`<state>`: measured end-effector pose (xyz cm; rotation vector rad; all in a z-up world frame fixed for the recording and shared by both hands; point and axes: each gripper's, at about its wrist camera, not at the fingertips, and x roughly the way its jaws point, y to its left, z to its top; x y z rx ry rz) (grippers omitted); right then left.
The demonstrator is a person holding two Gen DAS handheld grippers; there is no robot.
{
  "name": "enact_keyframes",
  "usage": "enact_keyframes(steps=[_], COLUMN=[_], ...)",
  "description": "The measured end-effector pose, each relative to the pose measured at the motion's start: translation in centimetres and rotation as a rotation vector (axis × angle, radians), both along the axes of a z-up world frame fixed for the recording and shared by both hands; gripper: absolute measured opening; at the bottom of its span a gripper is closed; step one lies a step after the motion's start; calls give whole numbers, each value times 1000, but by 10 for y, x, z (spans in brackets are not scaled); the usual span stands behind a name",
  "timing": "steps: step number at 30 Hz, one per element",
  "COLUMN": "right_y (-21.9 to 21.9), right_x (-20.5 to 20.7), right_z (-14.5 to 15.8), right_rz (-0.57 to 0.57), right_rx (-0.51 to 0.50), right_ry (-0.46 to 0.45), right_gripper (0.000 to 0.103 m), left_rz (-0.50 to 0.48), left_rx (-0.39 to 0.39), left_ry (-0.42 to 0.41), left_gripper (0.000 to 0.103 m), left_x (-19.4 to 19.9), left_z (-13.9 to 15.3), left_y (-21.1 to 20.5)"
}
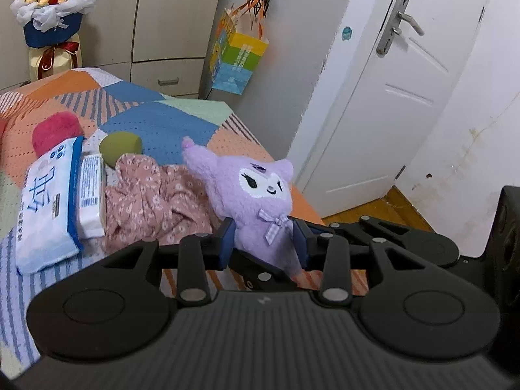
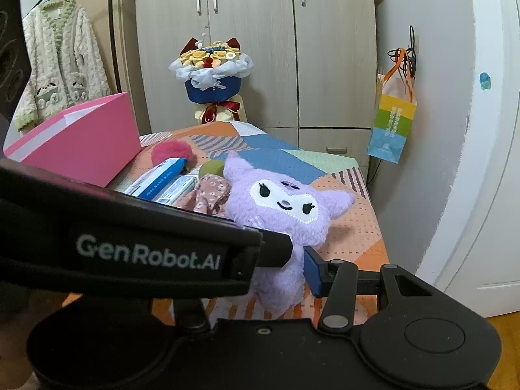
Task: Organize soft objects
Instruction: 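Lift the purple plush doll with the left gripper toward the pink box, then lower the purple doll into the pink box and open the left gripper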
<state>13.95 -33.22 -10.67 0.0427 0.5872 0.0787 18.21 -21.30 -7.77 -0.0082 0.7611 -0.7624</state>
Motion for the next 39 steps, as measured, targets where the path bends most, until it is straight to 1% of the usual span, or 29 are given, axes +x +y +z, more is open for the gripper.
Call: enact_keyframes(steps=[5, 7, 9, 11, 16, 21, 29, 35, 39], right_y=[10, 14, 17, 23, 42, 61, 104, 137, 158], right_x=[-15, -21, -26, -32, -48, -58, -78, -93, -99], right_z=[0, 1, 1, 0, 4, 18, 49, 73, 87], right_rz=[11, 19, 30, 46, 89, 143, 260, 365, 432], right_rx=[-1, 15, 56, 67, 50, 19, -80, -142, -169], right_ry=[20, 29, 38, 44, 44, 51, 50, -3, -41], right_gripper=[53, 53, 53, 52, 52, 52, 52, 53, 53], left_rz=[0, 20, 40, 53, 64, 76, 121, 167, 210], left_rx=[56, 73, 105, 113, 120, 114, 90, 77, 83], left_ry=[-12, -11, -21, -22, -11, 9, 29, 1, -30], left_gripper=[36, 37, 37, 36, 36, 36, 36, 36, 36], left_x=[-19, -27, -38, -45, -60, -71, -93, -113, -125], left_z=[1, 2, 4, 4, 10, 23, 49, 71, 86], left_y=[5, 10, 14, 21, 41, 66, 108, 145, 170])
